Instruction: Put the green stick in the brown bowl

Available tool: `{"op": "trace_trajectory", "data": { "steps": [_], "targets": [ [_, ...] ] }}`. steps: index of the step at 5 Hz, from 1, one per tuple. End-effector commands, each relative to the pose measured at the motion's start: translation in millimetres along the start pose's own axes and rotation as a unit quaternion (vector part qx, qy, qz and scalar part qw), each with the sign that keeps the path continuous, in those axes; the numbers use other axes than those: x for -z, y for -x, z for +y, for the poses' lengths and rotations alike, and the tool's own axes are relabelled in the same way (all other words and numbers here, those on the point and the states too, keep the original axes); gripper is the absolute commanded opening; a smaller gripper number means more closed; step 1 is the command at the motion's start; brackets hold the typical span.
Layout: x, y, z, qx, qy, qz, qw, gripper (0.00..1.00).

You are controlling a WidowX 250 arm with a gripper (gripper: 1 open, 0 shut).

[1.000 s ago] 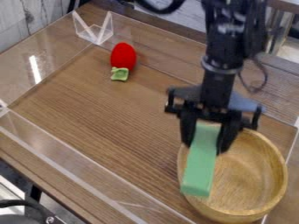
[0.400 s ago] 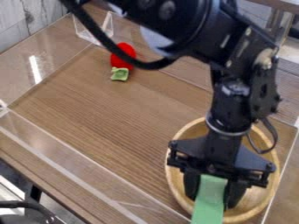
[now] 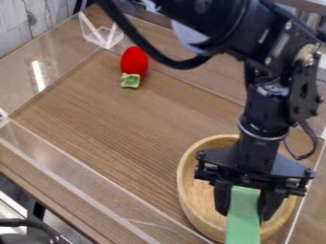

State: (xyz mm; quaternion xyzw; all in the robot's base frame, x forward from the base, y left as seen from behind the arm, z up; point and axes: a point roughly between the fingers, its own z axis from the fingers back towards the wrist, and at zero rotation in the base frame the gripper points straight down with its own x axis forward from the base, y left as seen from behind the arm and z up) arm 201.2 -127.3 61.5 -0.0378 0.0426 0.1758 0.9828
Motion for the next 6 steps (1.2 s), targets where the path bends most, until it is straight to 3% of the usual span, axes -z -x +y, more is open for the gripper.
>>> {"op": "trace_trajectory", "data": {
  "steps": [1, 2, 4, 6],
  "targets": [
    [-9.2, -11.6, 1, -0.011, 0.018, -0.011, 0.9997, 0.0],
    [-8.8, -17.1, 8, -0.021, 0.021, -0.007, 0.9995, 1.0],
    [8.4, -17.8, 6, 0.02, 0.014, 0.008, 0.9997, 1.0],
    [23.0, -14.3, 22, -0.022, 0.018, 0.012, 0.9995, 1.0]
  ]
}}
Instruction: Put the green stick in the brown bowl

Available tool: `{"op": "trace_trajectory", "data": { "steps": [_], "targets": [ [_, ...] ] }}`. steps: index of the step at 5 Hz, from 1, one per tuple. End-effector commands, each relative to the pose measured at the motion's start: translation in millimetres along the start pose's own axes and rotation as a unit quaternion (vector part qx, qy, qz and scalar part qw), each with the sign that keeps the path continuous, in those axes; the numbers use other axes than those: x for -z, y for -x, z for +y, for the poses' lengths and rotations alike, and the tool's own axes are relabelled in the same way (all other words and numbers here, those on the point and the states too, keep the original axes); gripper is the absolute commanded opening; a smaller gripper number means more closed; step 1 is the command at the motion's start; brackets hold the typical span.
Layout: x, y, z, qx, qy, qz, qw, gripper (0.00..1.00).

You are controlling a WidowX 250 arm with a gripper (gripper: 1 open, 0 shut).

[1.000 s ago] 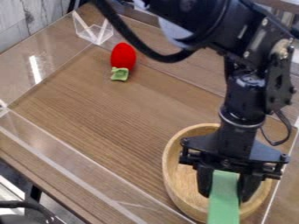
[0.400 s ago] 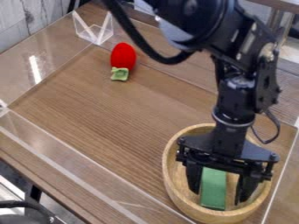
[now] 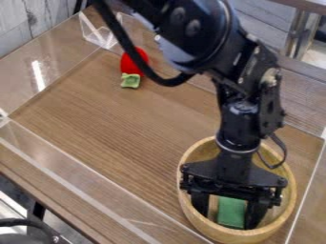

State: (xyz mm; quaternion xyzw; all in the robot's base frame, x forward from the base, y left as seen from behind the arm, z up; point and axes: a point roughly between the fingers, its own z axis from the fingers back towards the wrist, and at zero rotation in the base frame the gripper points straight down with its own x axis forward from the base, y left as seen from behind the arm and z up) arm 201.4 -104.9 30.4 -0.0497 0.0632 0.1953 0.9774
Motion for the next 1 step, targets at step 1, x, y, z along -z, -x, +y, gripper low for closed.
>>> {"op": "trace_trajectory", "data": {
  "steps": [1],
  "targets": [
    [-6.0, -8.1, -3.2, -0.004, 0.009, -0.008, 0.9999, 0.0]
  ]
}}
